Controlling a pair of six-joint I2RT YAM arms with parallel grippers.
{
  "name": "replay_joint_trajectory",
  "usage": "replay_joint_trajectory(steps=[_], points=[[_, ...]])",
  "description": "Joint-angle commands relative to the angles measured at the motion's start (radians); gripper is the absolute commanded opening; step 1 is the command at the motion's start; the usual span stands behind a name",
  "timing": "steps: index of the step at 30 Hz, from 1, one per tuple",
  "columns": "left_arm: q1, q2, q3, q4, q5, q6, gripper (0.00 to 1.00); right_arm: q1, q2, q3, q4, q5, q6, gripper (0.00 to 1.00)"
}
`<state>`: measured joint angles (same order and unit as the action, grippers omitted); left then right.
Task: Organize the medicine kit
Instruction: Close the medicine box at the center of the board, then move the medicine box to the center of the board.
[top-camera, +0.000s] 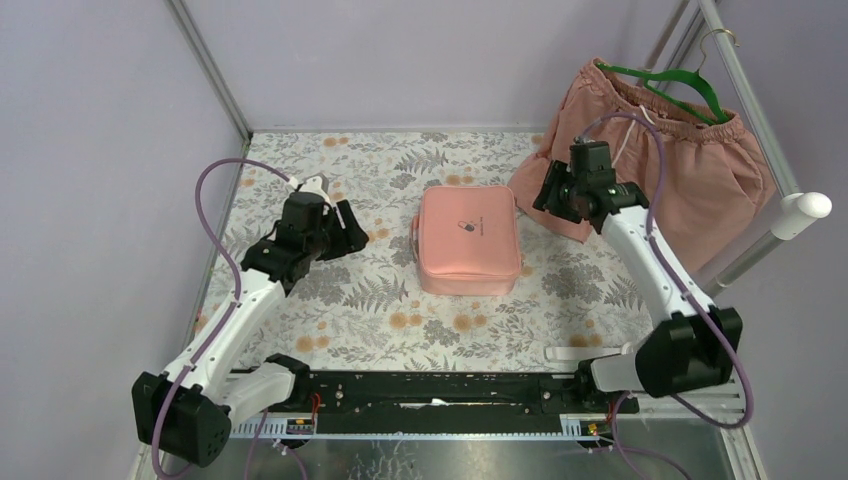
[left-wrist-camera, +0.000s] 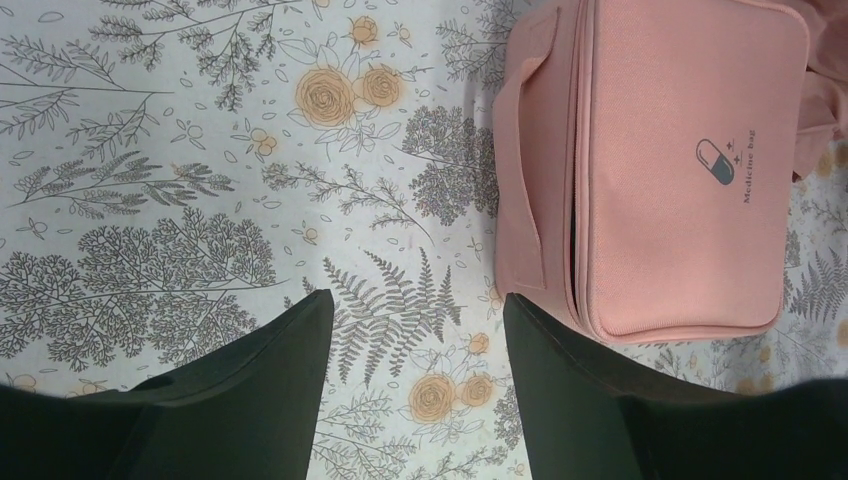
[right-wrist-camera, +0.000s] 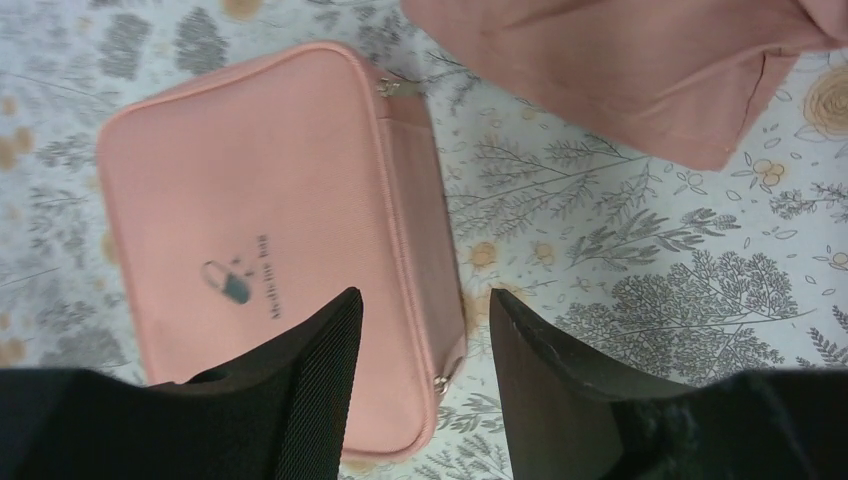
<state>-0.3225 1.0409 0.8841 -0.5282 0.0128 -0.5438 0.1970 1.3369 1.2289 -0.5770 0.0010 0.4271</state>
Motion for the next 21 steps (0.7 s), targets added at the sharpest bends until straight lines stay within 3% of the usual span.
replay_joint_trajectory(steps=[1,8,17,21], points=[[0.015,-0.032,-0.024,0.033,0.017,0.012,0.71,-0.019,0.124,0.047,-0.018,0.07,-0.043,0.57],[0.023,-0.087,-0.048,-0.017,0.009,0.038,0.72,-0.028,0.31,0.132,-0.002,0.09,-0.036,0.55],[0.028,-0.085,-0.078,-0.011,0.036,0.035,0.72,-0.017,0.465,0.162,0.059,-0.197,-0.056,0.51],[0.028,-0.071,-0.079,-0.011,0.039,0.035,0.72,0.012,0.499,0.191,0.074,-0.248,-0.056,0.51]])
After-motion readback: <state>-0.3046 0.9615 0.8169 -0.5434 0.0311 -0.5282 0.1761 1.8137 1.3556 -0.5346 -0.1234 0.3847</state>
